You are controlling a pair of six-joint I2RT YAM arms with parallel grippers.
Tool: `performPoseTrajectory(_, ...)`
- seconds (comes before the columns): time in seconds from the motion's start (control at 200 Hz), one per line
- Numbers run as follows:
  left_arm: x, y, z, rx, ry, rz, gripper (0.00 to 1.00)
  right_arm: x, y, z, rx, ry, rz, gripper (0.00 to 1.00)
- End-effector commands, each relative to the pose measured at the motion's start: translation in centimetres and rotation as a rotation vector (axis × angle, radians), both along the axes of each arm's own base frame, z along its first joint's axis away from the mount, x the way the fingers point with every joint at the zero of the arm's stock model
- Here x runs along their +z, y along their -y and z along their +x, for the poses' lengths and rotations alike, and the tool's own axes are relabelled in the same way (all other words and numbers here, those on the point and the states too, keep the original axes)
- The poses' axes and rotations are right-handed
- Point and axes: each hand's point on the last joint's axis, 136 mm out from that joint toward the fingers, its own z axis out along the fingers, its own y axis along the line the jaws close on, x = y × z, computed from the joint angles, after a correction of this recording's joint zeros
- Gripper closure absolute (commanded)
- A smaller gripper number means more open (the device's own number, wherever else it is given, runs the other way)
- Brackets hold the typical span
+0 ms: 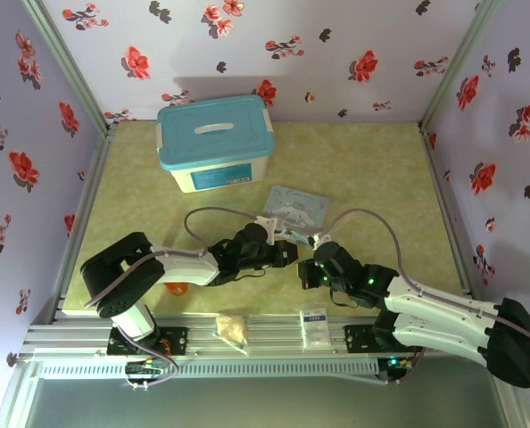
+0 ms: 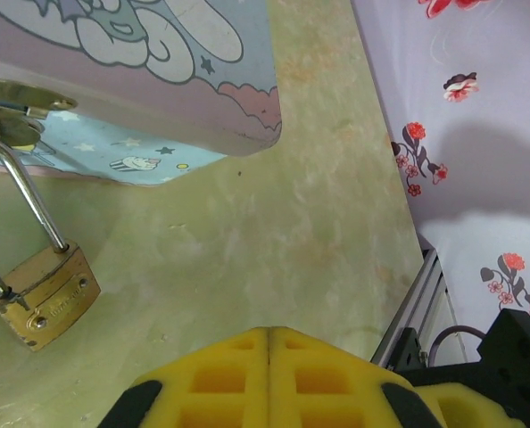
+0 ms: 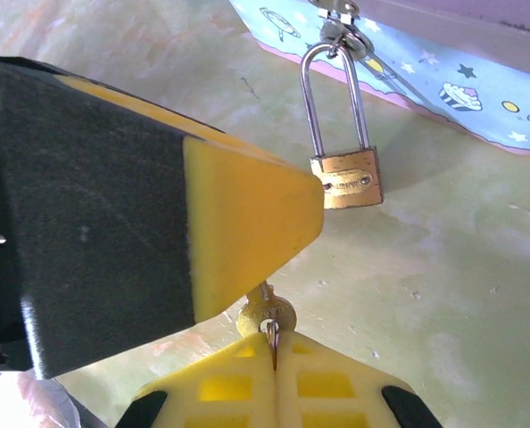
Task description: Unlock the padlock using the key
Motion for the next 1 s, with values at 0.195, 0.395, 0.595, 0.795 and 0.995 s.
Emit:
performPoseTrajectory(0.195, 1.4, -2.2, 1.1, 0.102, 0.009, -0.129, 1.0, 0.6, 0.1, 0.7, -0.038, 0.005, 0.12, 0.67)
performPoseTrajectory(0.395, 6.0, -4.0, 1.8, 0.13, 0.139, -0.253, 1.0, 5.9, -2.1, 0.3, 0.08, 0.107, 0.422, 0.1)
performPoseTrajectory(0.595, 10.4, -5.5, 1.9, 0.135, 0.22, -0.361, 1.0, 10.8, -2.9, 0.3, 0.18, 0.203, 0.585, 0.07)
performPoseTrajectory(0.795, 14.4, -6.1, 1.0, 0.113, 0.269, -0.456, 1.0, 13.0, -4.1, 0.1, 0.26, 0.248, 0.659, 0.13)
performPoseTrajectory(0.995, 14.8, -6.5, 0.8, 0.115, 0.276, -0.46, 1.0, 14.9, -5.0, 0.2, 0.302, 0.268, 0.747, 0.26)
